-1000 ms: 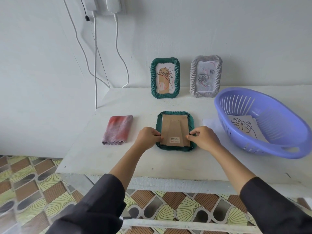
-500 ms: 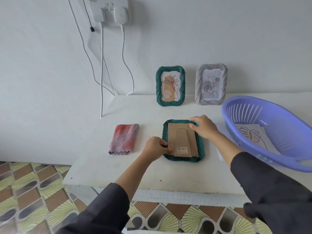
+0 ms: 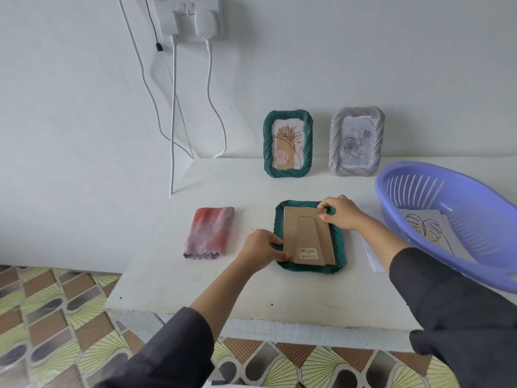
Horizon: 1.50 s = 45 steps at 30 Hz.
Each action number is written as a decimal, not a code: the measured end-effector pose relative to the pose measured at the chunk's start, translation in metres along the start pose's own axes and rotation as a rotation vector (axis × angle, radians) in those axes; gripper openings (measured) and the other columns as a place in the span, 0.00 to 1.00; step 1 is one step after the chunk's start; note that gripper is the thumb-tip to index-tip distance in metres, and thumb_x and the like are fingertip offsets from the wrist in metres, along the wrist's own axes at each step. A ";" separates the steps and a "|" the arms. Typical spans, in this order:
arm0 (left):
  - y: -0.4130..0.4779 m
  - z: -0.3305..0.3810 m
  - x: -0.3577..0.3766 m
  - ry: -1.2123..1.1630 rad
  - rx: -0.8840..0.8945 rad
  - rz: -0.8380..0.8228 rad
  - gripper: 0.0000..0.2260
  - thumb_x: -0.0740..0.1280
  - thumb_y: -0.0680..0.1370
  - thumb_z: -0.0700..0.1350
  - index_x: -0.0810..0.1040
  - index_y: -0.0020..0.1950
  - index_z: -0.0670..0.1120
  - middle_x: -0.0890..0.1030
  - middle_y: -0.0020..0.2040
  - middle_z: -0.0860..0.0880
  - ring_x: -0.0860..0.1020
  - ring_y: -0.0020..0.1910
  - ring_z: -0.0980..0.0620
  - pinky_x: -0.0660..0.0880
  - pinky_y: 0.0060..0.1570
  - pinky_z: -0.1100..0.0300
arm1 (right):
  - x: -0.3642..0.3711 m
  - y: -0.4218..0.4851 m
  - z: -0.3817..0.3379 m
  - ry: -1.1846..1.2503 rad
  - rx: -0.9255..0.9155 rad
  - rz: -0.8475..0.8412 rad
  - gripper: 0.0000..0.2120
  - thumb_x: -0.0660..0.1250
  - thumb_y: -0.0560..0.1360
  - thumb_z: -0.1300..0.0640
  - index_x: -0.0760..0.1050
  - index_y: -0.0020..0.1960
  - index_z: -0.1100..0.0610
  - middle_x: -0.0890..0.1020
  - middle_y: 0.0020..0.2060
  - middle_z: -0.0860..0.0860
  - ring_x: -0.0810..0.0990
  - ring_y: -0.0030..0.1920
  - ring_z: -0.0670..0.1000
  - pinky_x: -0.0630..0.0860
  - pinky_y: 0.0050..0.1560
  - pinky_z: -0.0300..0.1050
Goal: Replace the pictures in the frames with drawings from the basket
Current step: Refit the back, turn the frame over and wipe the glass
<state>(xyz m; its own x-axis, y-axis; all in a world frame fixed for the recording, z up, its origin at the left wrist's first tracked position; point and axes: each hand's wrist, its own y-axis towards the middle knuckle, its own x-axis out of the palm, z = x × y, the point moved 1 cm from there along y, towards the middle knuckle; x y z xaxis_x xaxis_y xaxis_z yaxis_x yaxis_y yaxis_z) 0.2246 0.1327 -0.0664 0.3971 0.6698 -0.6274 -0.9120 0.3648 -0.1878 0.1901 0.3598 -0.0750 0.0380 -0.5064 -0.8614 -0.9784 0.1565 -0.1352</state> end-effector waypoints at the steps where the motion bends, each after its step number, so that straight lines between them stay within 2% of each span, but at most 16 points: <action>1: 0.000 0.000 0.000 0.004 0.000 0.001 0.12 0.75 0.68 0.41 0.82 0.50 0.38 0.76 0.41 0.47 0.71 0.41 0.51 0.65 0.33 0.65 | 0.000 0.001 0.000 -0.001 0.005 -0.006 0.14 0.65 0.75 0.54 0.73 0.61 0.53 0.69 0.60 0.59 0.69 0.61 0.59 0.68 0.63 0.50; 7: -0.001 0.001 -0.002 0.010 0.007 0.001 0.12 0.75 0.68 0.41 0.82 0.49 0.38 0.75 0.40 0.46 0.70 0.40 0.51 0.63 0.32 0.64 | 0.001 0.002 -0.002 -0.029 0.021 -0.038 0.17 0.63 0.76 0.54 0.70 0.65 0.52 0.67 0.63 0.59 0.66 0.65 0.59 0.66 0.66 0.52; 15: -0.002 0.002 -0.002 0.044 0.028 0.003 0.11 0.75 0.68 0.42 0.82 0.48 0.39 0.73 0.36 0.48 0.69 0.38 0.52 0.62 0.31 0.66 | 0.004 0.004 -0.003 -0.034 0.029 -0.018 0.15 0.62 0.77 0.55 0.71 0.63 0.53 0.67 0.63 0.60 0.69 0.62 0.60 0.68 0.65 0.54; 18: -0.001 0.002 -0.003 0.057 0.026 -0.007 0.11 0.75 0.69 0.43 0.81 0.48 0.40 0.72 0.34 0.51 0.67 0.33 0.56 0.62 0.31 0.65 | 0.006 -0.003 -0.005 -0.052 0.024 0.026 0.18 0.61 0.77 0.53 0.68 0.66 0.51 0.67 0.64 0.59 0.69 0.64 0.60 0.68 0.64 0.54; 20: 0.000 0.001 -0.005 0.077 0.038 -0.002 0.15 0.75 0.69 0.45 0.80 0.51 0.40 0.72 0.38 0.52 0.69 0.36 0.56 0.64 0.34 0.65 | 0.005 -0.014 -0.005 -0.045 0.006 0.101 0.20 0.62 0.77 0.53 0.66 0.68 0.50 0.68 0.63 0.58 0.68 0.64 0.59 0.67 0.63 0.52; 22: 0.001 -0.002 -0.008 0.108 0.076 0.022 0.19 0.76 0.67 0.48 0.79 0.55 0.44 0.71 0.48 0.51 0.70 0.47 0.53 0.68 0.41 0.63 | 0.001 -0.031 -0.006 0.014 -0.053 0.204 0.17 0.65 0.75 0.55 0.72 0.63 0.53 0.72 0.59 0.56 0.71 0.60 0.56 0.69 0.59 0.50; 23: 0.003 -0.003 -0.011 0.118 0.113 0.025 0.19 0.77 0.66 0.48 0.79 0.55 0.45 0.69 0.51 0.50 0.70 0.50 0.53 0.68 0.47 0.62 | -0.002 -0.042 -0.007 0.072 -0.089 0.225 0.12 0.68 0.73 0.56 0.76 0.57 0.55 0.74 0.54 0.54 0.74 0.54 0.53 0.70 0.55 0.48; 25: 0.004 -0.004 -0.015 0.166 0.212 -0.008 0.16 0.77 0.67 0.46 0.81 0.53 0.47 0.70 0.53 0.50 0.70 0.50 0.53 0.70 0.51 0.61 | -0.006 -0.068 -0.007 0.180 -0.146 0.131 0.04 0.72 0.70 0.60 0.80 0.44 0.55 0.77 0.43 0.50 0.74 0.43 0.49 0.69 0.45 0.41; 26: 0.005 -0.004 -0.018 0.198 0.250 -0.044 0.14 0.76 0.67 0.45 0.82 0.51 0.46 0.72 0.52 0.50 0.70 0.49 0.53 0.72 0.52 0.60 | -0.006 -0.080 -0.007 0.193 -0.169 0.040 0.03 0.73 0.69 0.60 0.81 0.42 0.54 0.78 0.41 0.49 0.74 0.40 0.48 0.69 0.42 0.39; 29: 0.004 -0.004 -0.021 0.285 0.306 -0.149 0.11 0.75 0.69 0.44 0.84 0.50 0.45 0.78 0.53 0.49 0.73 0.49 0.54 0.73 0.53 0.61 | -0.002 -0.103 -0.006 0.136 -0.203 -0.116 0.08 0.76 0.66 0.58 0.82 0.44 0.57 0.78 0.42 0.50 0.75 0.42 0.48 0.69 0.43 0.38; 33: 0.006 -0.007 -0.020 0.353 0.347 -0.170 0.12 0.75 0.69 0.46 0.84 0.51 0.47 0.80 0.55 0.50 0.75 0.49 0.56 0.67 0.46 0.74 | 0.002 -0.111 -0.008 0.107 -0.212 -0.064 0.09 0.76 0.66 0.59 0.83 0.45 0.59 0.78 0.46 0.51 0.78 0.47 0.52 0.72 0.52 0.44; 34: 0.005 -0.006 -0.020 0.386 0.363 -0.166 0.12 0.75 0.69 0.47 0.84 0.51 0.47 0.80 0.55 0.50 0.75 0.49 0.56 0.66 0.44 0.74 | 0.003 -0.112 -0.009 0.097 -0.220 -0.054 0.08 0.76 0.66 0.59 0.83 0.45 0.59 0.78 0.46 0.53 0.78 0.47 0.53 0.73 0.52 0.46; 38: 0.001 -0.002 -0.018 0.567 0.438 -0.167 0.11 0.71 0.73 0.50 0.83 0.53 0.47 0.79 0.57 0.53 0.76 0.53 0.54 0.70 0.51 0.63 | 0.005 -0.114 -0.011 0.005 -0.250 -0.039 0.06 0.73 0.69 0.58 0.83 0.44 0.60 0.78 0.45 0.53 0.77 0.45 0.51 0.71 0.46 0.43; 45: -0.005 0.001 -0.014 0.669 0.471 -0.170 0.12 0.65 0.76 0.49 0.83 0.54 0.46 0.79 0.56 0.53 0.78 0.50 0.52 0.75 0.52 0.56 | 0.014 -0.121 -0.009 -0.150 -0.301 0.018 0.08 0.66 0.75 0.56 0.80 0.45 0.60 0.74 0.41 0.48 0.74 0.45 0.49 0.71 0.48 0.42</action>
<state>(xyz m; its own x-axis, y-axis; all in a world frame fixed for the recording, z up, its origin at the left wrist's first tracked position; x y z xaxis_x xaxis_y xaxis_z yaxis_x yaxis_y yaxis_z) 0.2237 0.1224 -0.0564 0.2445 0.1102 -0.9634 -0.6476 0.7580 -0.0777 0.3068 0.3262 -0.0667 0.0279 -0.3720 -0.9278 -0.9945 -0.1044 0.0119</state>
